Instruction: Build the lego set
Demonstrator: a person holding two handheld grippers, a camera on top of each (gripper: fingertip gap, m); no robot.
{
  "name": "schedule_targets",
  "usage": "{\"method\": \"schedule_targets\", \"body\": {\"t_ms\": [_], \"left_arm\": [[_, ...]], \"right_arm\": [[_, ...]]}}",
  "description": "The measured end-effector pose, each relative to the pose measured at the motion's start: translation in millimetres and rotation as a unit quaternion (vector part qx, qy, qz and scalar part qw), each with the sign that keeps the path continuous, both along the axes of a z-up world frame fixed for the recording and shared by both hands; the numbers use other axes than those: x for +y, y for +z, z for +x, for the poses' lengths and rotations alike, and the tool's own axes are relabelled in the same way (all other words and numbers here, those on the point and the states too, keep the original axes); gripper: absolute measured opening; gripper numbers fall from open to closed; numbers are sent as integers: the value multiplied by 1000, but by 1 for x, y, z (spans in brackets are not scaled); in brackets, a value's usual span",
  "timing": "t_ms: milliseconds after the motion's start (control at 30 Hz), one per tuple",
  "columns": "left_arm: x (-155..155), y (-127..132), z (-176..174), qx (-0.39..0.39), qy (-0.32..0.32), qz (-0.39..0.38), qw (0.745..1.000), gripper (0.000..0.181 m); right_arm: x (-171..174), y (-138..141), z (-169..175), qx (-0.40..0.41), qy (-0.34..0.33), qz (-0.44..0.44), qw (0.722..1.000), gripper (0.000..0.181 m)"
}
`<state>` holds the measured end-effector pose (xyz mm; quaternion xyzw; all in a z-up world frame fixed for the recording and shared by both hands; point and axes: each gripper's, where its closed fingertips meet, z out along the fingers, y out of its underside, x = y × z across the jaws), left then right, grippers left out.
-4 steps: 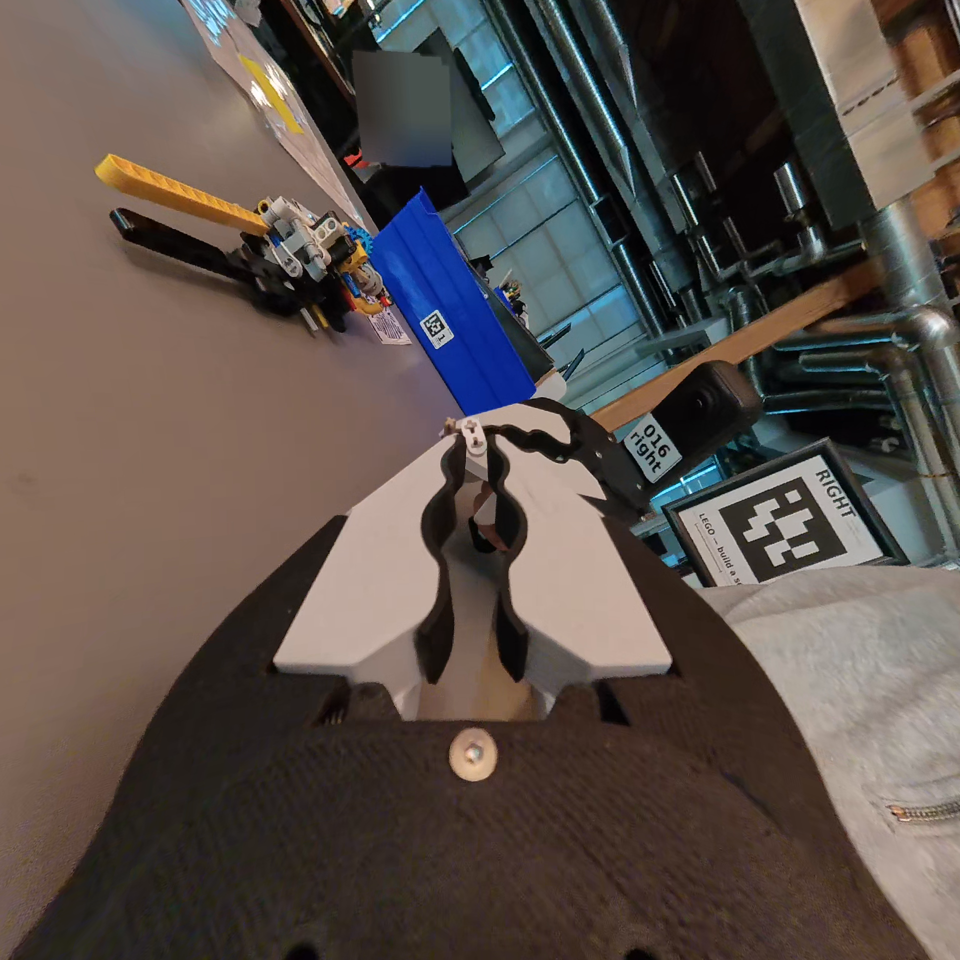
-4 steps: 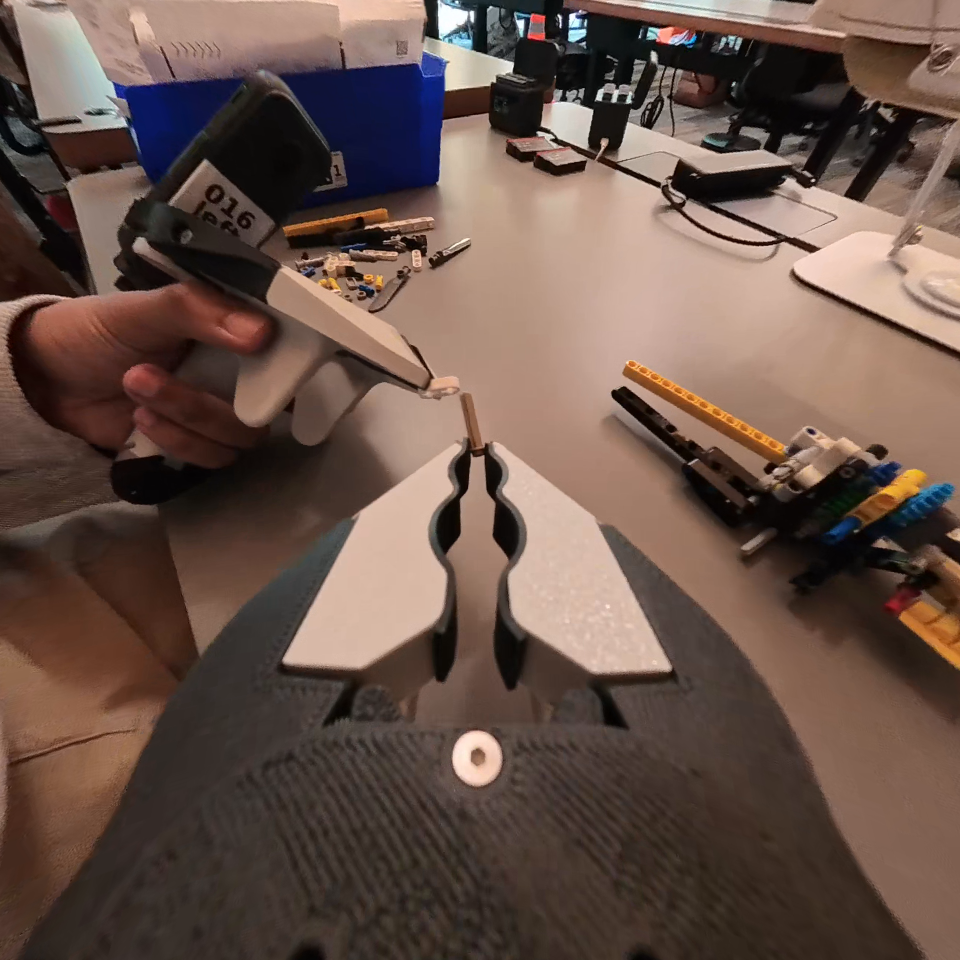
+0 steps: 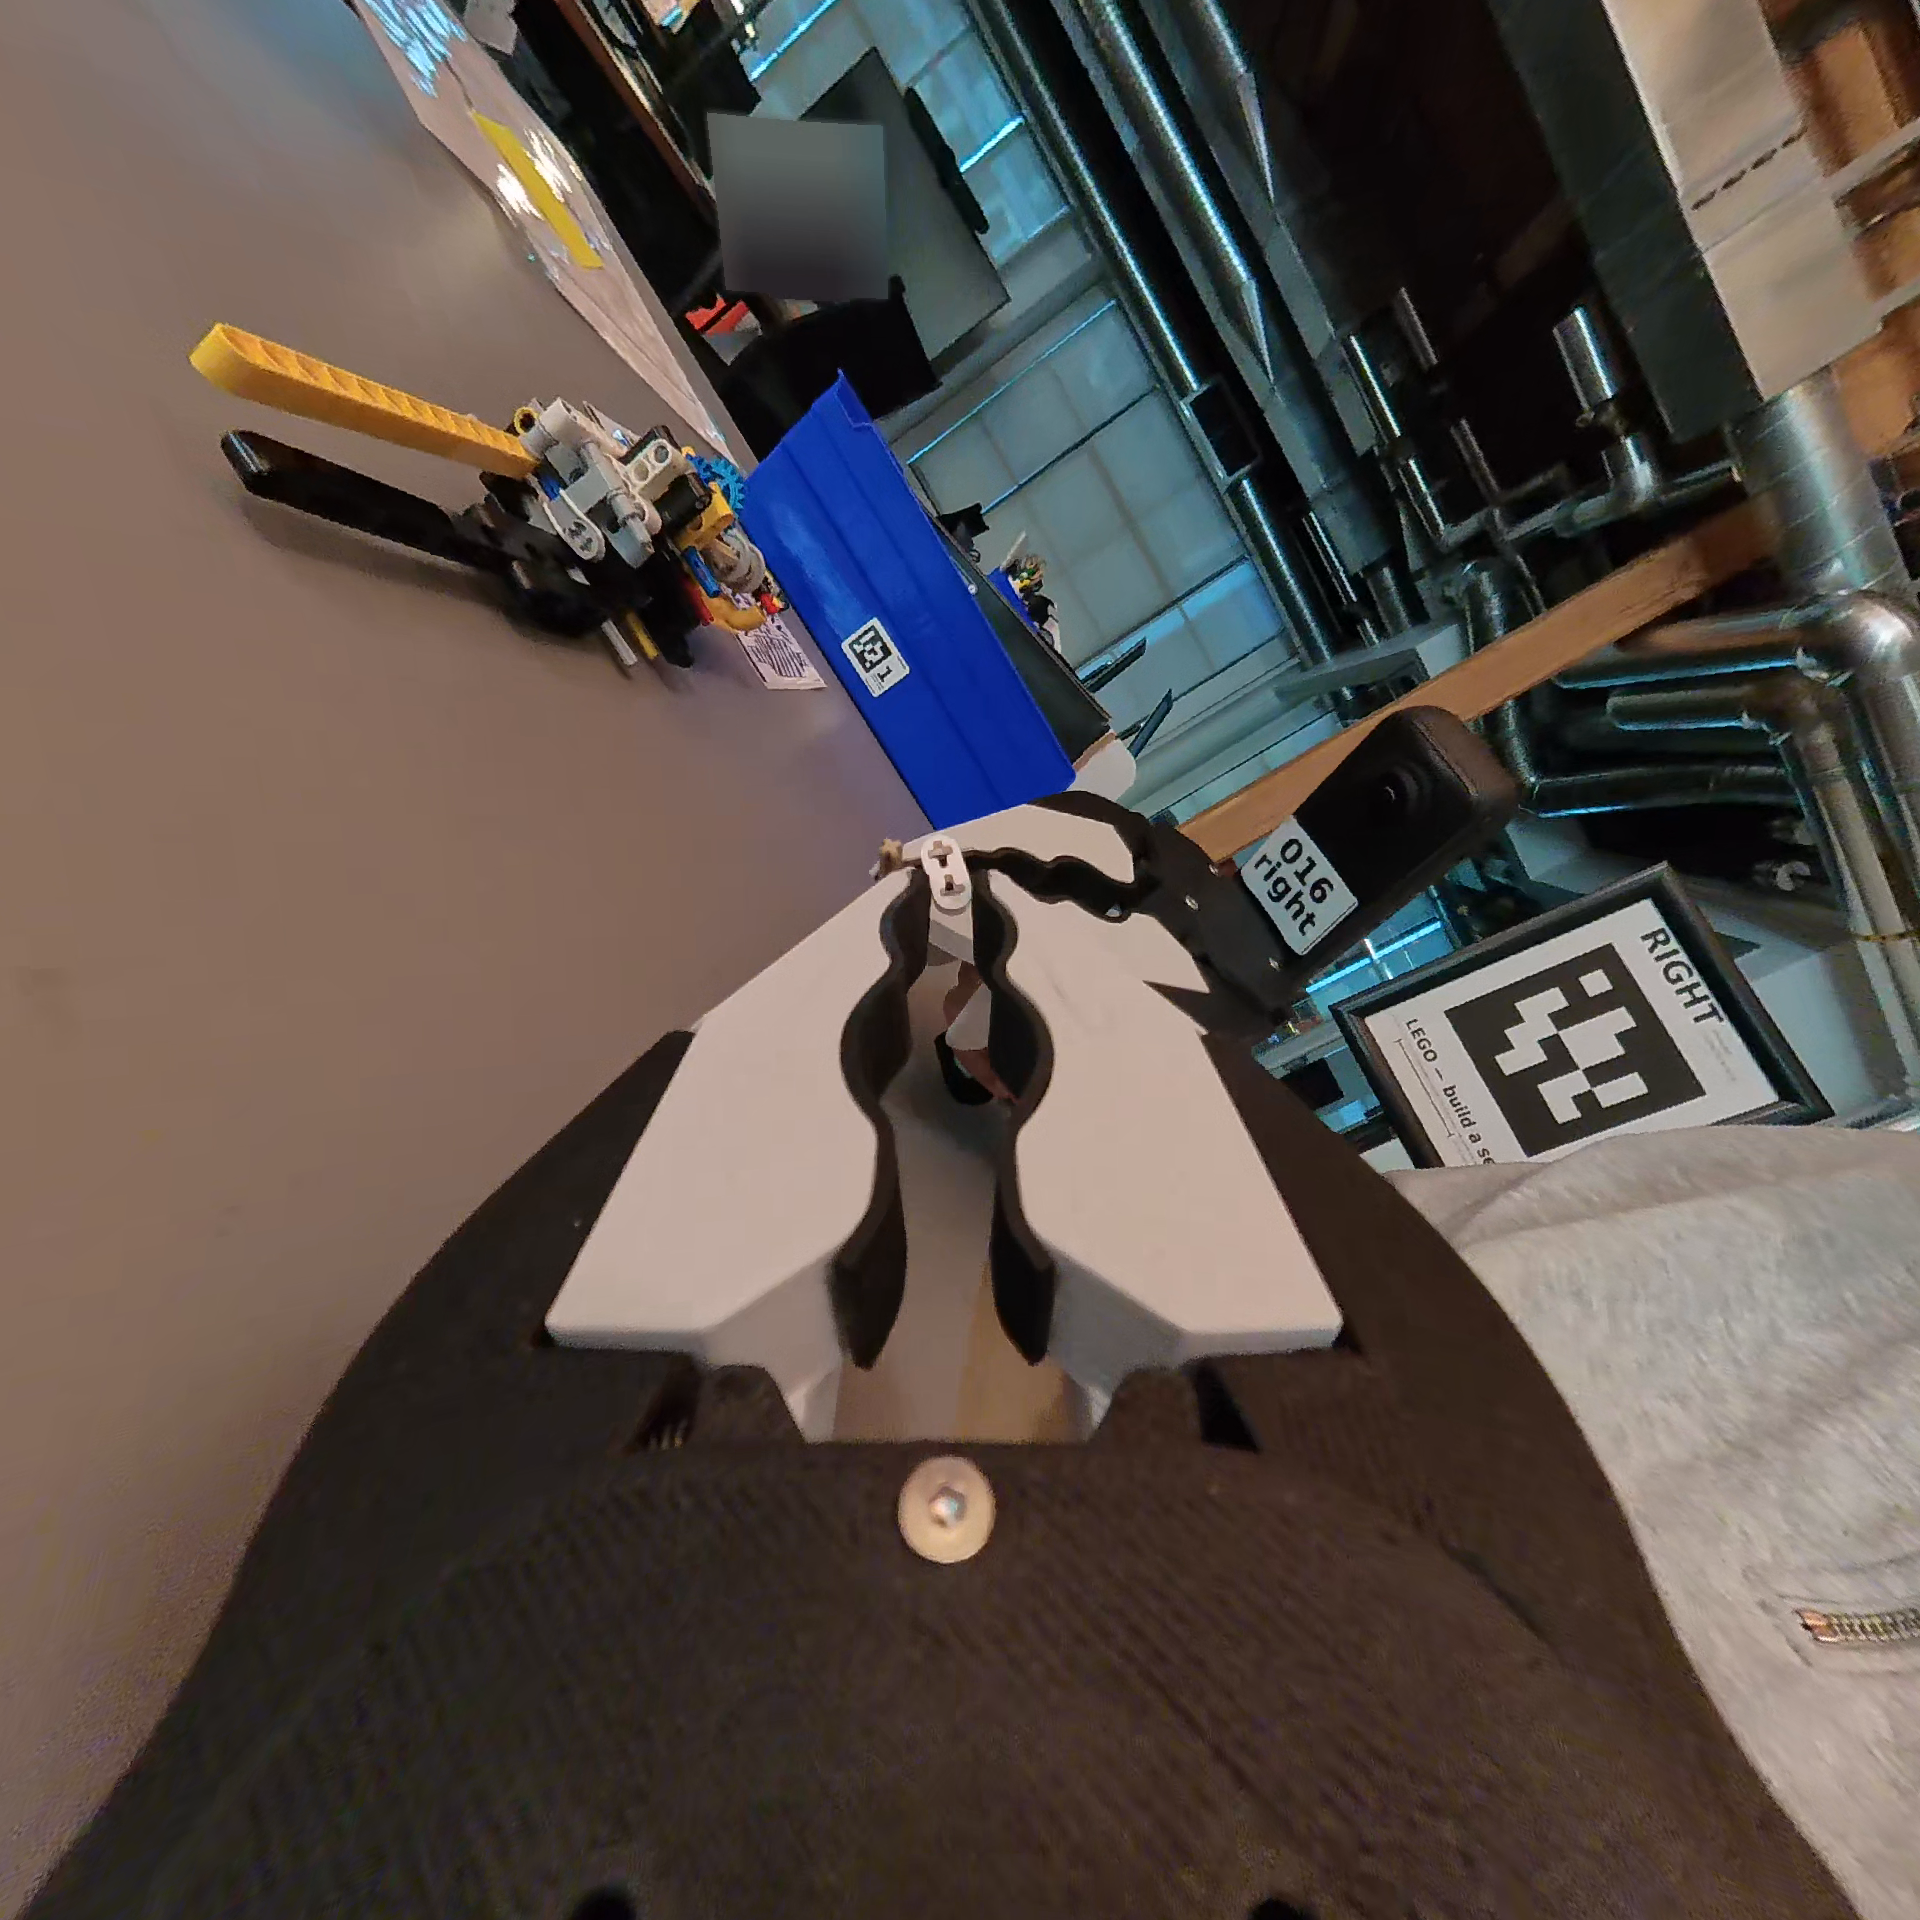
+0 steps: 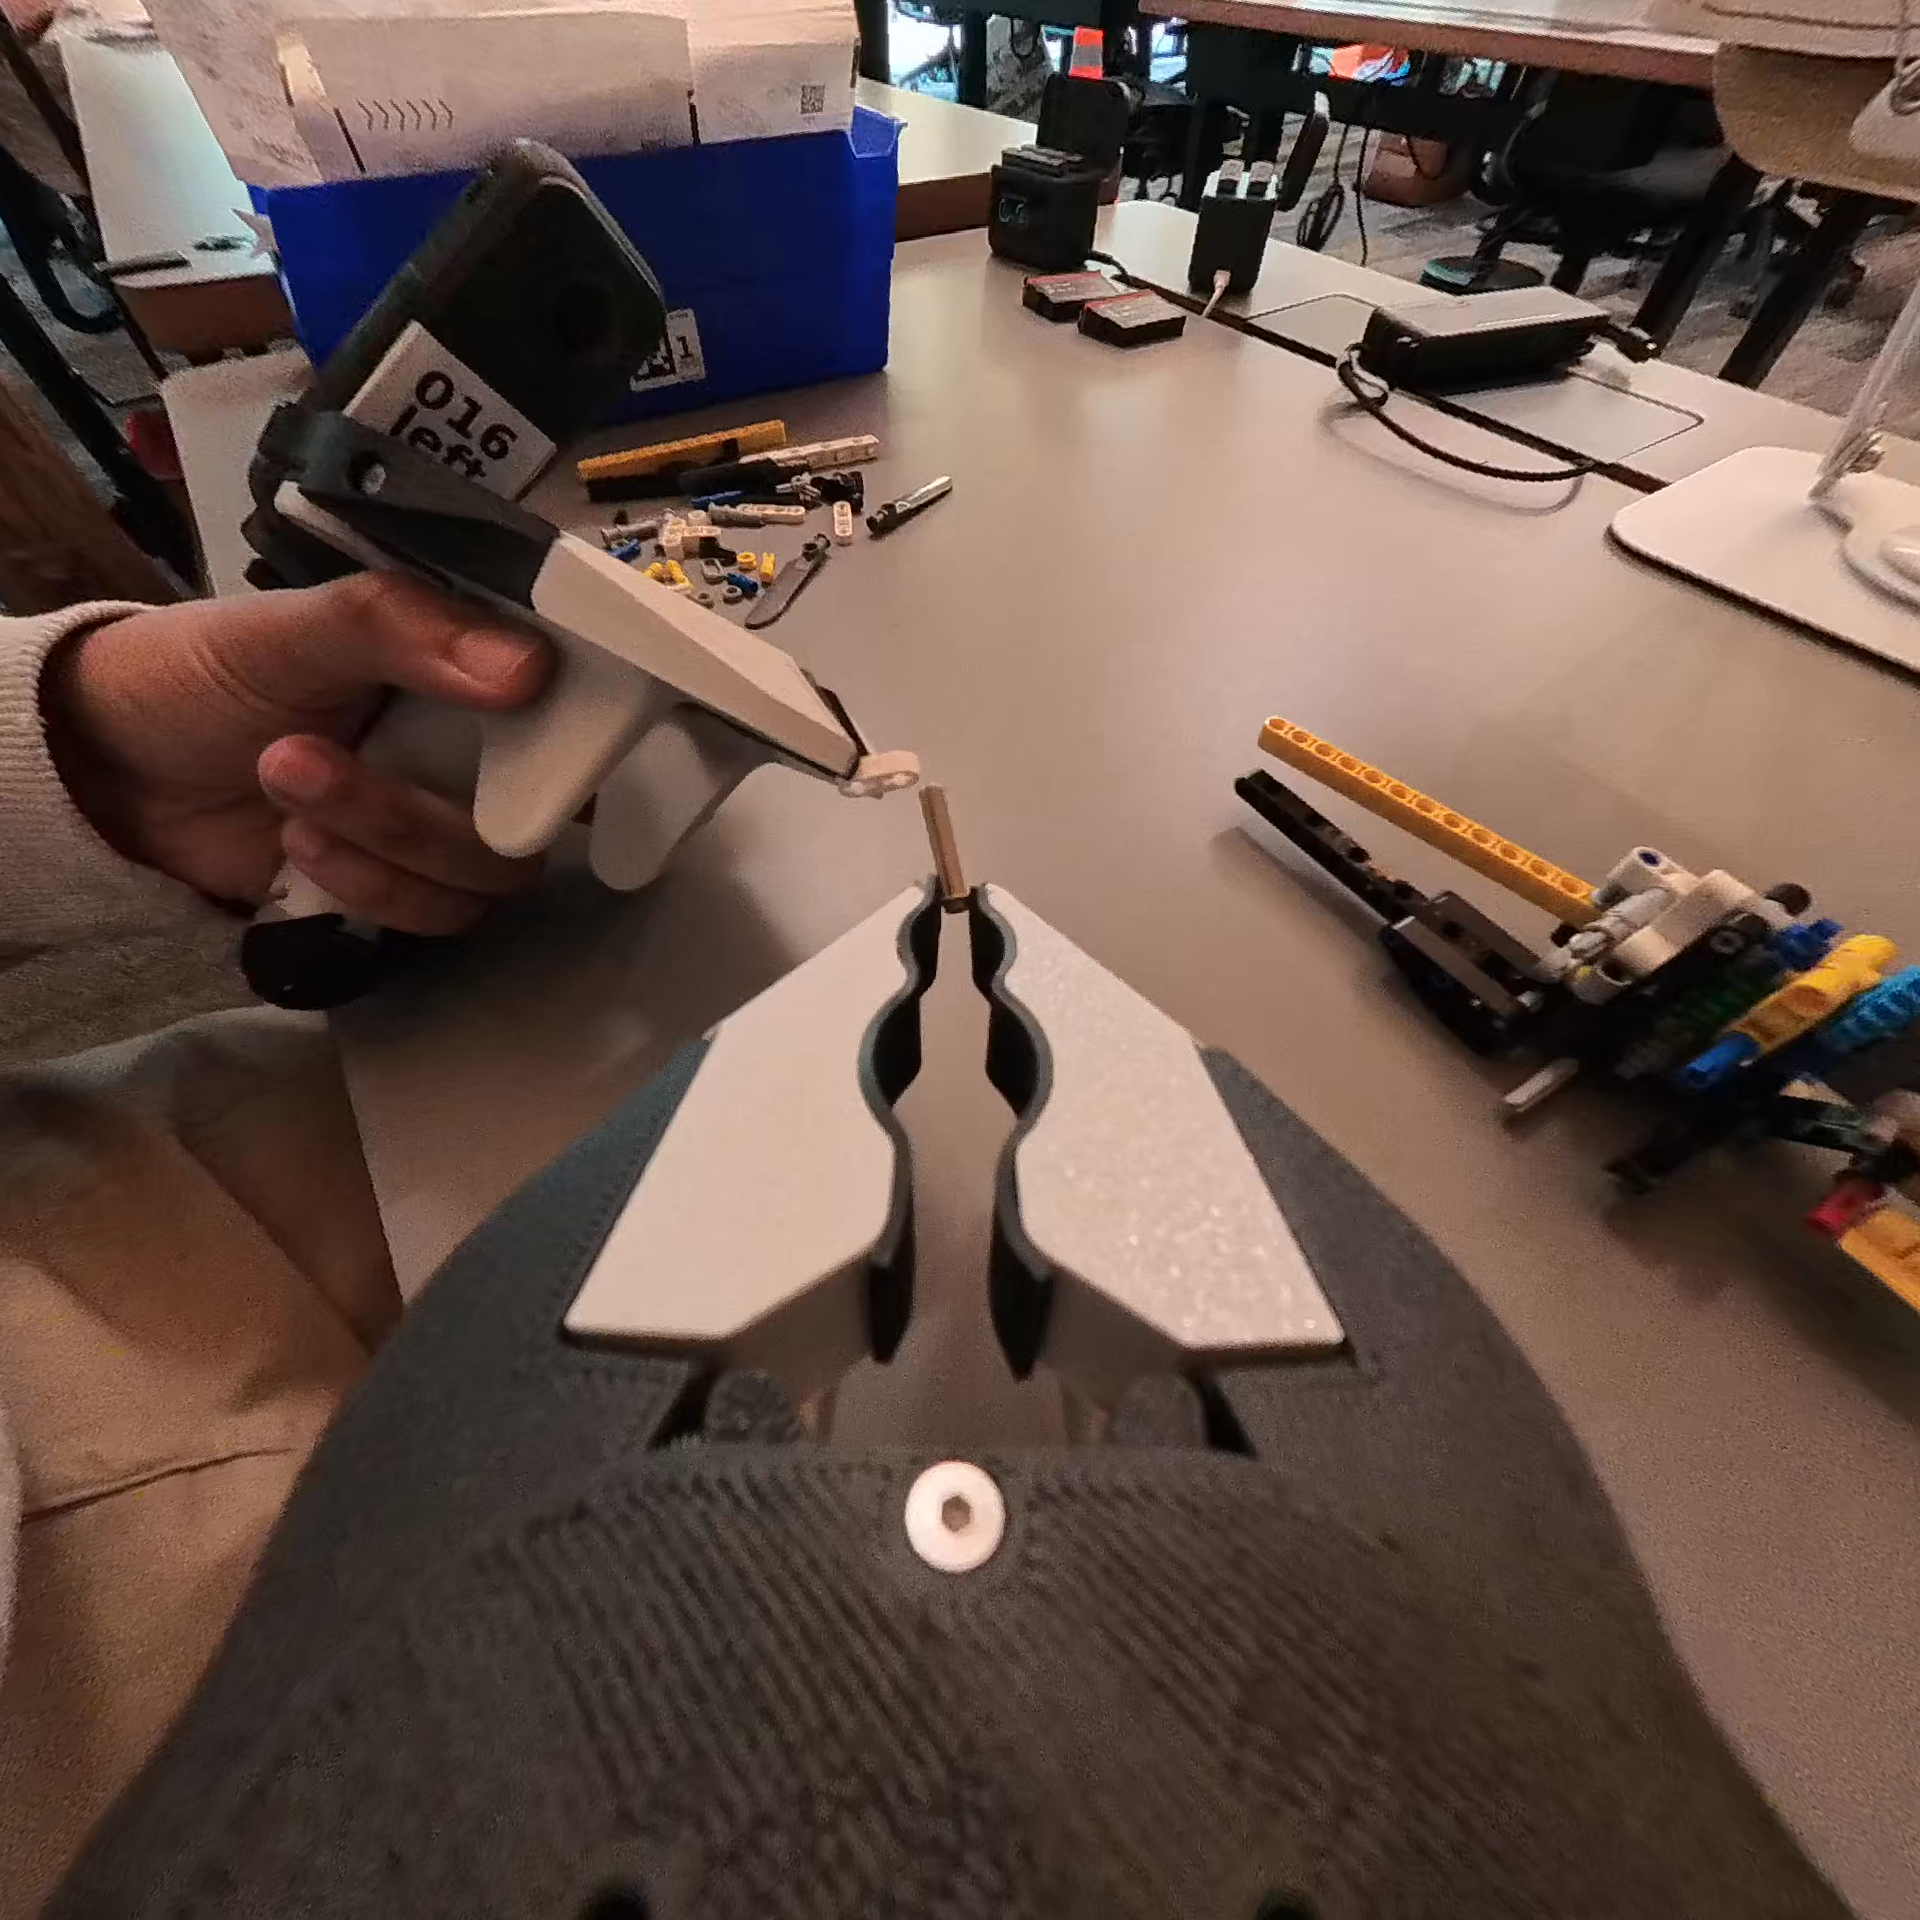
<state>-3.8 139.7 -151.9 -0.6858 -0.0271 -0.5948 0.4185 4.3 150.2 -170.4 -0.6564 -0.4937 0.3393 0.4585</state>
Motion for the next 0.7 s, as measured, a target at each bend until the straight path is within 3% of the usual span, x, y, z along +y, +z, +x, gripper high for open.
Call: {"method": "schedule_targets", "body": {"t_ms": [167, 433, 567, 700], "left_arm": [[2, 1, -9, 8, 18, 10, 1000, 6], [10, -7, -24, 87, 59, 28, 994, 5], [12, -18, -28, 169, 70, 25, 983, 6], [10, -36, -31, 321, 63, 28, 944, 6]], "right_arm": [[0, -3, -2, -2, 2, -3, 1000, 4], [-4, -11, -10, -26, 16, 11, 999, 4], [8, -14, -3, -35, -20, 4, 999, 4], [30, -21, 12, -58, -72, -3, 996, 4]]}}
